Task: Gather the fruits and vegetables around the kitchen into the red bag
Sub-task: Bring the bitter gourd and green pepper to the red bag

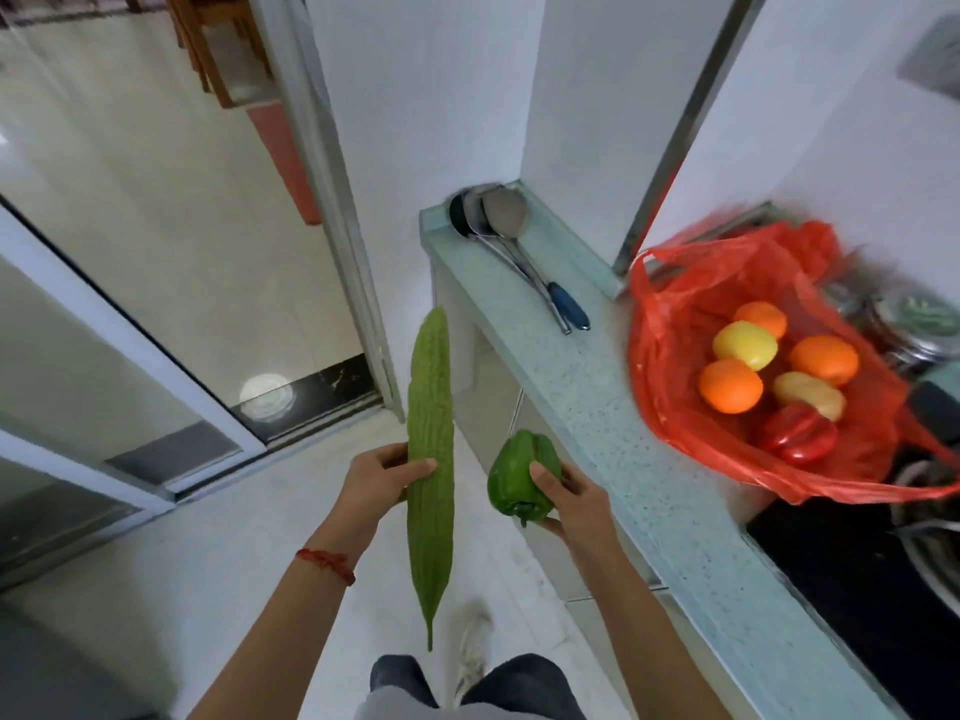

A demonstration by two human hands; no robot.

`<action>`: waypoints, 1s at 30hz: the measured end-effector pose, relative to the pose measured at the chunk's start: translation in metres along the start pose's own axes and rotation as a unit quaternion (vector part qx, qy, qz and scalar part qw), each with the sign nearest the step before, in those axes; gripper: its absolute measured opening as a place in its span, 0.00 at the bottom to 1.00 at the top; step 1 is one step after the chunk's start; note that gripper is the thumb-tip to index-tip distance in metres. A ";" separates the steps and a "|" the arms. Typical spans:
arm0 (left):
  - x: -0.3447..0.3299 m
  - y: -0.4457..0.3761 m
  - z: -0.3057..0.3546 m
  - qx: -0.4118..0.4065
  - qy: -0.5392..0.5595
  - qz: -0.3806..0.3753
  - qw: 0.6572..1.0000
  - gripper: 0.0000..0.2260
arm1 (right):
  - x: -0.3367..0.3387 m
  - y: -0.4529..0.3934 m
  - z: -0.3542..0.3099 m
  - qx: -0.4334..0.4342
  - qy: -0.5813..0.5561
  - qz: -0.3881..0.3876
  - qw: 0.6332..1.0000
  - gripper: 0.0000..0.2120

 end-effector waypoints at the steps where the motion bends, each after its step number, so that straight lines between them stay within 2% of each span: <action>1: -0.010 -0.008 0.007 -0.002 -0.008 -0.012 1.000 0.17 | 0.007 -0.003 -0.005 0.002 -0.009 0.012 1.000 0.19; 8: -0.086 -0.048 0.049 -0.016 -0.075 -0.131 0.988 0.17 | 0.065 -0.008 -0.026 0.022 -0.057 0.134 0.989 0.21; 18: -0.167 -0.087 0.095 -0.053 -0.191 -0.285 0.938 0.11 | 0.097 0.003 -0.043 0.070 -0.157 0.301 0.938 0.16; 24: -0.192 -0.106 0.114 -0.059 -0.211 -0.329 0.919 0.09 | 0.099 0.008 -0.054 0.096 -0.194 0.359 0.908 0.12; 30: -0.226 -0.111 0.120 -0.051 -0.199 -0.355 0.912 0.04 | 0.123 0.006 -0.072 0.122 -0.209 0.372 0.896 0.11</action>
Point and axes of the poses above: each hand's wrist, its own y-axis away from the middle knuckle, its own x-axis out of the back of the hand, z = x × y, the point moved 7 cm from there along -y, towards the middle knuckle, and after that the axes turned 4 degrees about -y, right-handed, at the moved point
